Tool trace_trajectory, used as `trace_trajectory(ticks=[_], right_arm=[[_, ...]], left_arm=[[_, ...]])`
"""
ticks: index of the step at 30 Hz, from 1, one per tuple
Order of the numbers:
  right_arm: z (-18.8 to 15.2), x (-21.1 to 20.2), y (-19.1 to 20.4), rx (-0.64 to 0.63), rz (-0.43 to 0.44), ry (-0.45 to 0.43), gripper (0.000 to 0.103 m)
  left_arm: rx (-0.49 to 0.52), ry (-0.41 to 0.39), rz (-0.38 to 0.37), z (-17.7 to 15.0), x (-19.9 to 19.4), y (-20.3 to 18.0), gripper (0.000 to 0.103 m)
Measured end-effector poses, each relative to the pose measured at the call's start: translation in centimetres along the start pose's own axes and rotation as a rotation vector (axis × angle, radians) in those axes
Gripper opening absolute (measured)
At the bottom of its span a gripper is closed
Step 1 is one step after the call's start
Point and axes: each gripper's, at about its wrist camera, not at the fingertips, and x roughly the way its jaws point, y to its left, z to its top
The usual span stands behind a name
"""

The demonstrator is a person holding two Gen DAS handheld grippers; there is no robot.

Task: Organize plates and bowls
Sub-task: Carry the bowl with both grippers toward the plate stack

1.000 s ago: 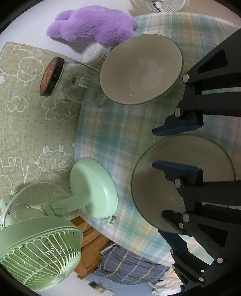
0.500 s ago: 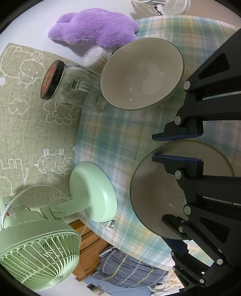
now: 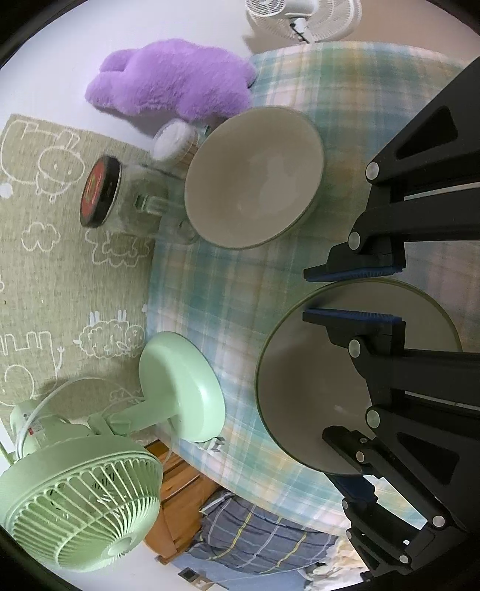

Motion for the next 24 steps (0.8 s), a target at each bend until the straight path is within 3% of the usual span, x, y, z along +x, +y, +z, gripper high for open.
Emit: trace_trajectory(ticks=[24], right_arm=[[-5.9, -11.5, -0.6, 0.086, -0.102, -0.033, 0.018]], left_arm=[[0.077, -0.058, -0.105, -5.6, -10.6, -0.3, 0.016]])
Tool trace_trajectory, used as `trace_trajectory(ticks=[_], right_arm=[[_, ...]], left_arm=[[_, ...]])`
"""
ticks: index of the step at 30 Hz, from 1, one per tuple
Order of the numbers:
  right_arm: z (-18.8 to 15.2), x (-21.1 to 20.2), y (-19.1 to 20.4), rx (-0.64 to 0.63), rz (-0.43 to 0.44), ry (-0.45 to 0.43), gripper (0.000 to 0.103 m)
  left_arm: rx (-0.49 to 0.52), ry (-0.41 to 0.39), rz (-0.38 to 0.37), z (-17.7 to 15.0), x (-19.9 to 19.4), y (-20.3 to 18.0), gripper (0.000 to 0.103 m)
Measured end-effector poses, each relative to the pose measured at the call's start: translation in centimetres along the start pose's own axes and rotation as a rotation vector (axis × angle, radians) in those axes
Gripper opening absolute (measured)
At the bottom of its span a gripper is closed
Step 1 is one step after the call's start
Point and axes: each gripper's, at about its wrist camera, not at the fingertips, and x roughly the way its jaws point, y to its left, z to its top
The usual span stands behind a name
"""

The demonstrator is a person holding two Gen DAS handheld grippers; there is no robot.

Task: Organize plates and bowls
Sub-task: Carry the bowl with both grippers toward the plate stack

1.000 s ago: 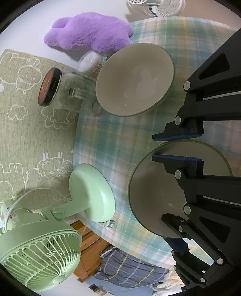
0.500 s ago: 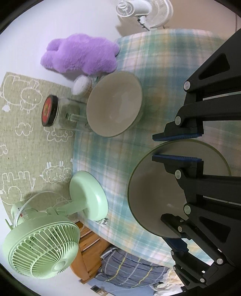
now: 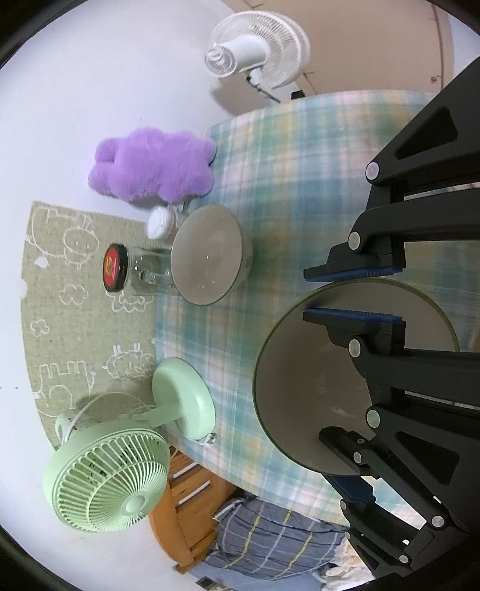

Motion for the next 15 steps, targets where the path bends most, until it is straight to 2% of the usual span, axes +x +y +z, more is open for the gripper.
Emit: trace_trajectory(ticks=[15], right_arm=[[-5.4, -6.7, 0.1, 0.061, -0.074, -0.006, 0.018]], left_arm=[[0.071, -0.017, -0.071, -4.6, -5.2, 0.0, 0.016]])
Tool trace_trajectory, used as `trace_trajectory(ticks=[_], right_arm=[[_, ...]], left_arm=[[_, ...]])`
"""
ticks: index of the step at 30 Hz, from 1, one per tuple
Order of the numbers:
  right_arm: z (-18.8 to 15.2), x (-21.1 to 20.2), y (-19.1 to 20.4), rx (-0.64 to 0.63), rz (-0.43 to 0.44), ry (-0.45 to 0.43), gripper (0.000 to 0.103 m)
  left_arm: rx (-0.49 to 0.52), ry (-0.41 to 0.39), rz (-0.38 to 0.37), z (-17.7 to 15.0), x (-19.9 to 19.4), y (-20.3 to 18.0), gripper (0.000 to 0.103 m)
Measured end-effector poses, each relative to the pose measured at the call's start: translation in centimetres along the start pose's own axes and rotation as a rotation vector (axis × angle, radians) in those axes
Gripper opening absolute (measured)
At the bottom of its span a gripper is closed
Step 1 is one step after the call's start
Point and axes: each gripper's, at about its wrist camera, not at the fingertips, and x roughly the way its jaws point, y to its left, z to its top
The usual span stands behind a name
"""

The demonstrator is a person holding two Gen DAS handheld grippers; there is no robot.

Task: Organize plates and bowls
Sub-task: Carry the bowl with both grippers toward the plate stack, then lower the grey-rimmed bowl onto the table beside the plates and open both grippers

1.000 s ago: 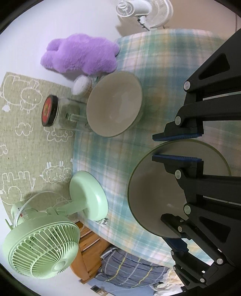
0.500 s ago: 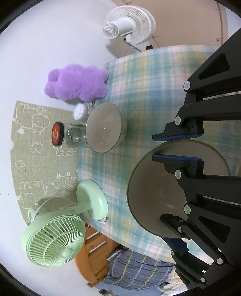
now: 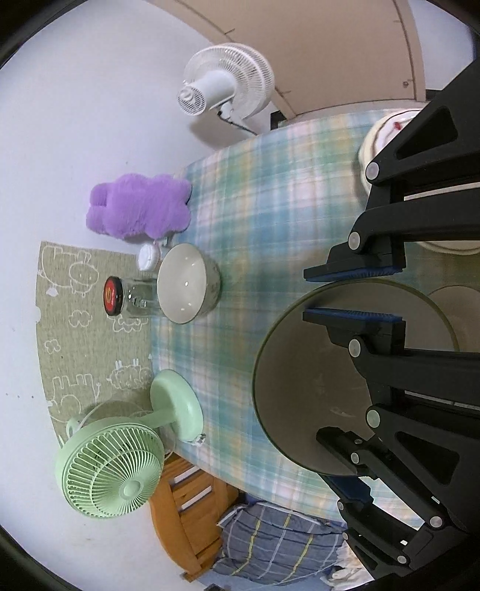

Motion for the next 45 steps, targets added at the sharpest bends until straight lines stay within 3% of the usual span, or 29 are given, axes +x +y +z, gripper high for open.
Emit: trace_trajectory(ticks=[11, 29, 45], right_arm=[[-4.0, -2.1, 0.0, 0.032, -0.040, 0.024, 0.018], [-9.2, -0.5, -0.4, 0.092, -0.074, 0.121, 0.018], [-10.6, 1.7, 0.3, 0.101, -0.070, 0.174, 0.018]], left_arm=[[0.036, 0.031, -0.039, -3.5, -1.1, 0.0, 0.016], [0.091, 0.126, -0.068, -7.9, 1.0, -0.4, 0.016], [0.086, 0.179, -0.059, -9.1, 3.4, 0.5, 0.016]])
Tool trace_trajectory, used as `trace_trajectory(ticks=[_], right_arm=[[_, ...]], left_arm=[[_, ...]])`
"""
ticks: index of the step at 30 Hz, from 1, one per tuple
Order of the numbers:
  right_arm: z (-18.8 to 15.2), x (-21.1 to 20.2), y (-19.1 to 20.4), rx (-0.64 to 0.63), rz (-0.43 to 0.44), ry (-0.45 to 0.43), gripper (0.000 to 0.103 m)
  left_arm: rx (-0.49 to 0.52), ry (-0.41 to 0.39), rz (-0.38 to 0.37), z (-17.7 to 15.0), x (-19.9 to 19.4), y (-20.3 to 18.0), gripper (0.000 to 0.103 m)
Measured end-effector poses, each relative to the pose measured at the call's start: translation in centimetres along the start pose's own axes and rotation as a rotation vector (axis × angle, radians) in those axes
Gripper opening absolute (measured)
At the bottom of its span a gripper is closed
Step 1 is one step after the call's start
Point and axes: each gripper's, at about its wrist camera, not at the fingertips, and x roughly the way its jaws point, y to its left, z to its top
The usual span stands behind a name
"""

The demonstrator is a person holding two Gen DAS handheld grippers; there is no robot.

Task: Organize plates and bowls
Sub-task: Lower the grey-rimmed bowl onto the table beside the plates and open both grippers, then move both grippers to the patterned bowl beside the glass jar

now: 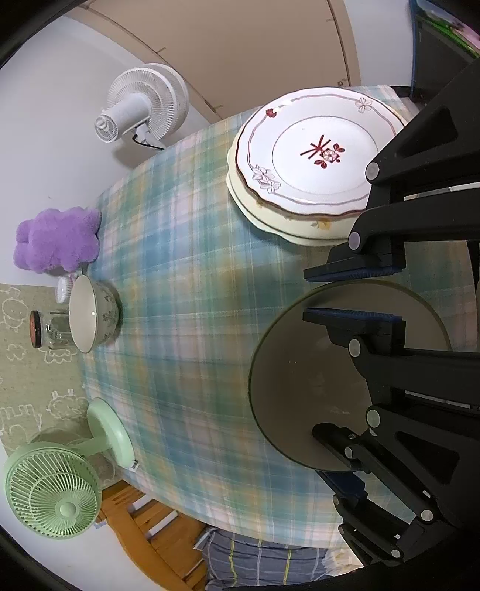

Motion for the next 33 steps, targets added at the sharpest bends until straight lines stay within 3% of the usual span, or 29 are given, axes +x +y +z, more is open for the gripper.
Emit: trace_trajectory(ticks=[6, 13, 21, 23, 27, 29, 33], right_arm=[[-0.1, 1.1, 0.5, -0.004, 0.004, 0.021, 0.018], [0.1, 1.9, 0.4, 0.000, -0.001, 0.015, 0.018], [0.0, 1.6, 0.0, -0.013, 0.014, 0.010, 0.020], [0.0, 1.3, -0.2, -0.010, 0.019, 0.005, 0.020], [-0.2, 0.5, -0.3, -0.009, 0.049, 0.002, 0.021], [-0.3, 0.0, -0.2, -0.015, 0.060, -0.003, 0.027], [-0.5, -1.5, -0.2, -0.007, 0.087, -0.040, 0.060]], left_arm=[[-0.001, 0.024, 0.003, -0.3, 1.2, 0.3, 0.016], [0.020, 0.000, 0.010, 0.2, 1.3, -0.1, 0.016], [0.048, -0.001, -0.017, -0.1, 0.8, -0.6, 0.043], [0.055, -0.009, -0.012, -0.2, 0.4, -0.6, 0.060], [0.045, -0.024, -0.019, -0.3, -0.7, -0.3, 0.068], [0.042, -0.029, -0.021, -0.3, -1.2, -0.2, 0.074], [0.038, -0.053, -0.039, 0.0, -2.9, -0.1, 0.079]])
